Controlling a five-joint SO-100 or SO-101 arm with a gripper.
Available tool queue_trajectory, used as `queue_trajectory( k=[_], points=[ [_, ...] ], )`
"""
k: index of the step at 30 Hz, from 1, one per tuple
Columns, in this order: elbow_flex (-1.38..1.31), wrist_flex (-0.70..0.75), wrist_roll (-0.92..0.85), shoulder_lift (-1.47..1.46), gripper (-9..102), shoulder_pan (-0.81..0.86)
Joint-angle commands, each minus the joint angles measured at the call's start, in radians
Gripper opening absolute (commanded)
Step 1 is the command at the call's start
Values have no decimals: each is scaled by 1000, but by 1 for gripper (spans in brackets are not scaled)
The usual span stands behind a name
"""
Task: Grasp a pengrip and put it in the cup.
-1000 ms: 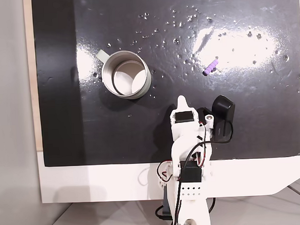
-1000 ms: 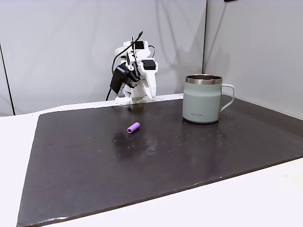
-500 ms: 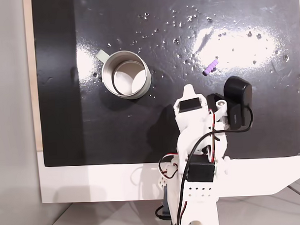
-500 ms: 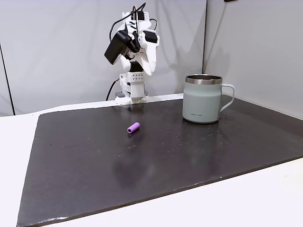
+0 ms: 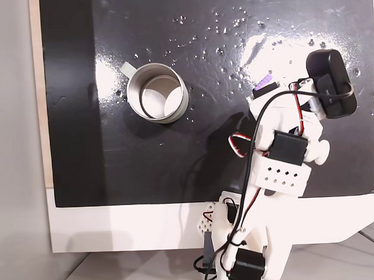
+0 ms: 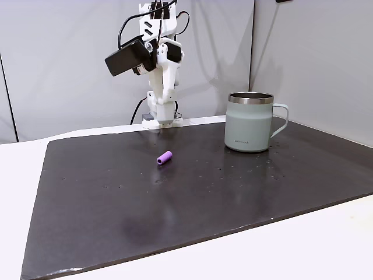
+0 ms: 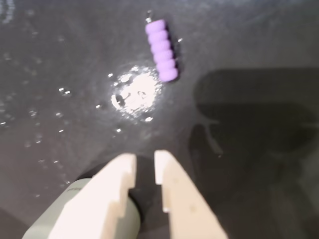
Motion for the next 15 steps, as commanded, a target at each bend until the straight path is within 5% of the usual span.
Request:
queue_trajectory(
  k=[1,15],
  points=[
    [-118,-6,-64,-104,2,6],
    [-377,63,-160,-522,18,61]
  ],
)
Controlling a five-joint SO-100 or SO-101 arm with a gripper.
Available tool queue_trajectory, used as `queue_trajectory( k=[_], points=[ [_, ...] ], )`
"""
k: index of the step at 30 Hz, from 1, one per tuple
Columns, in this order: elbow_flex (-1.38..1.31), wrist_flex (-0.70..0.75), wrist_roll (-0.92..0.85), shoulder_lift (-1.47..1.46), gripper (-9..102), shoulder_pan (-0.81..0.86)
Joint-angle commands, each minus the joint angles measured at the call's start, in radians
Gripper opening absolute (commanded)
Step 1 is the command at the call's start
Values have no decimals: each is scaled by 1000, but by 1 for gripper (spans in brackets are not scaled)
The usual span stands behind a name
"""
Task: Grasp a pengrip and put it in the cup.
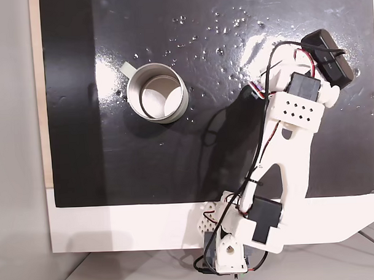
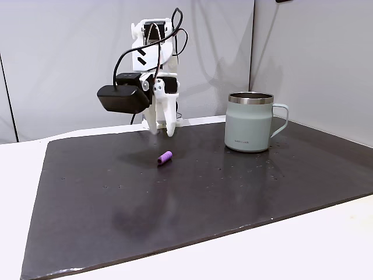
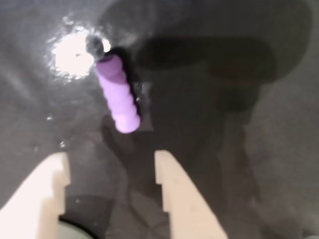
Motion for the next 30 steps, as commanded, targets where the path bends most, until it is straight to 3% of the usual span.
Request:
queue_trajectory(
  k=[1,18,25,30],
  points=[
    [-100,6,-8,-43,18,11],
    [-264,12,12,-330,17,-28],
    [-270,-12,28,-351,0,-35],
    [-276,11,34,-307,0,-31]
  ],
)
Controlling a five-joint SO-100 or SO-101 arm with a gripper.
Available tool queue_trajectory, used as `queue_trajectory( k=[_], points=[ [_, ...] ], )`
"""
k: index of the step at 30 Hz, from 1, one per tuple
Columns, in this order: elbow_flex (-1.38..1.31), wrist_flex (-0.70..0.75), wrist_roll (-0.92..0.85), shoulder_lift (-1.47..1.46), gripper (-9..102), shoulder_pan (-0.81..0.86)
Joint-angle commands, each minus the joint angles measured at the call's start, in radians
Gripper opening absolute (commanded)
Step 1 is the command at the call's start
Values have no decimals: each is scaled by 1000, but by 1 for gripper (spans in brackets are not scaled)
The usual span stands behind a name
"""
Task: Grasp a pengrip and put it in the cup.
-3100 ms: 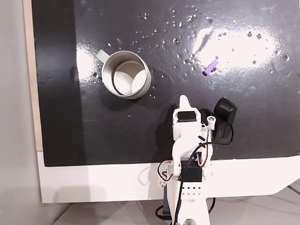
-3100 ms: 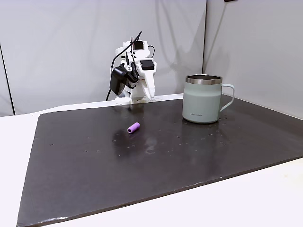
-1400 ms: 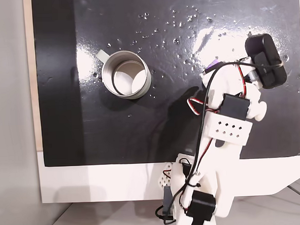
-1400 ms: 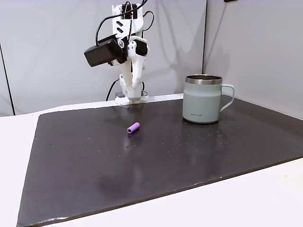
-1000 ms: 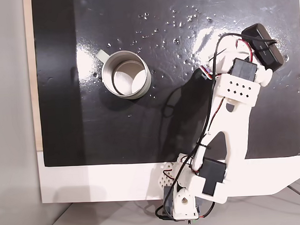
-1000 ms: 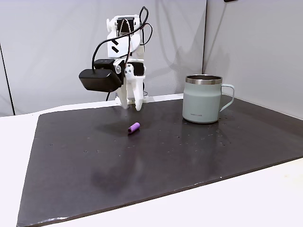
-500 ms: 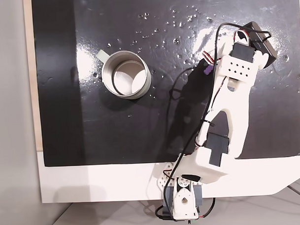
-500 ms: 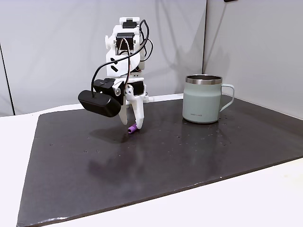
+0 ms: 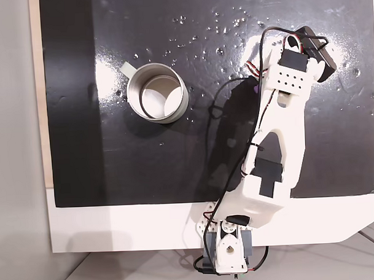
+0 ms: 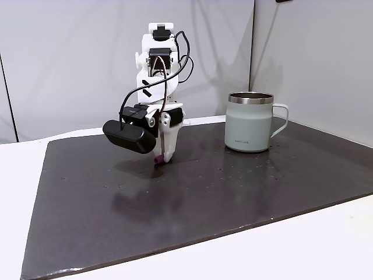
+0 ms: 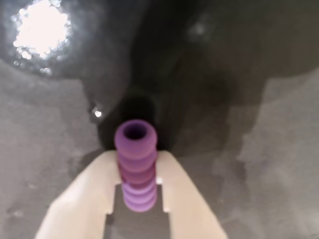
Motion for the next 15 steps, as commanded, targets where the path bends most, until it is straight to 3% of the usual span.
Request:
queue_trajectory(
  k=[1,15],
  points=[
    [-67,31,17,71,0,5],
    [-581,463,138,224,0,-109]
  ],
)
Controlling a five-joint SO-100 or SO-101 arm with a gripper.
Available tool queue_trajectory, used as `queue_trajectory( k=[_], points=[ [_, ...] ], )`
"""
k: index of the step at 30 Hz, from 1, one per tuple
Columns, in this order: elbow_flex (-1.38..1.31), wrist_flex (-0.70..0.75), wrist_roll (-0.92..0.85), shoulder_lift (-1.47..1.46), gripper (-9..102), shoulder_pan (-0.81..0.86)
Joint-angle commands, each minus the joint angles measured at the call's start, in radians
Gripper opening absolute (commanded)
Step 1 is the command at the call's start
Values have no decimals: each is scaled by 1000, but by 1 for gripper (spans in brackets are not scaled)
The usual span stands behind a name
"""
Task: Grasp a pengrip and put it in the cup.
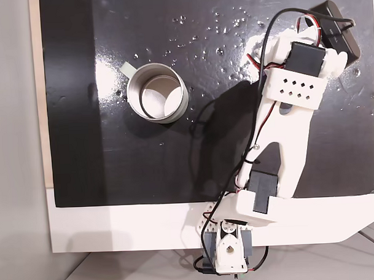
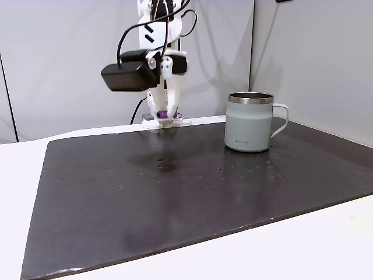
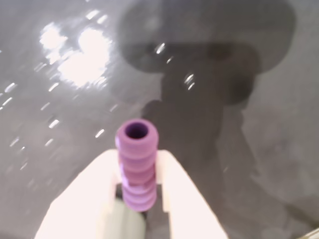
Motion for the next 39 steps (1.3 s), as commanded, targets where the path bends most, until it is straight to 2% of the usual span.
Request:
queue_trajectory(
  k=[1,5,10,19,30,37,39],
  points=[
    [-206,118,48,80,0,-66],
    [-252,153,117,141,0,-172],
    [-187,155,219,241,0,-328],
    [-167,155,422,216,0,-566],
    [-51,155,514,210,0,-699],
    [-8,155,518,239,22,-709],
    [-3,155,520,245,22,-707]
  ],
)
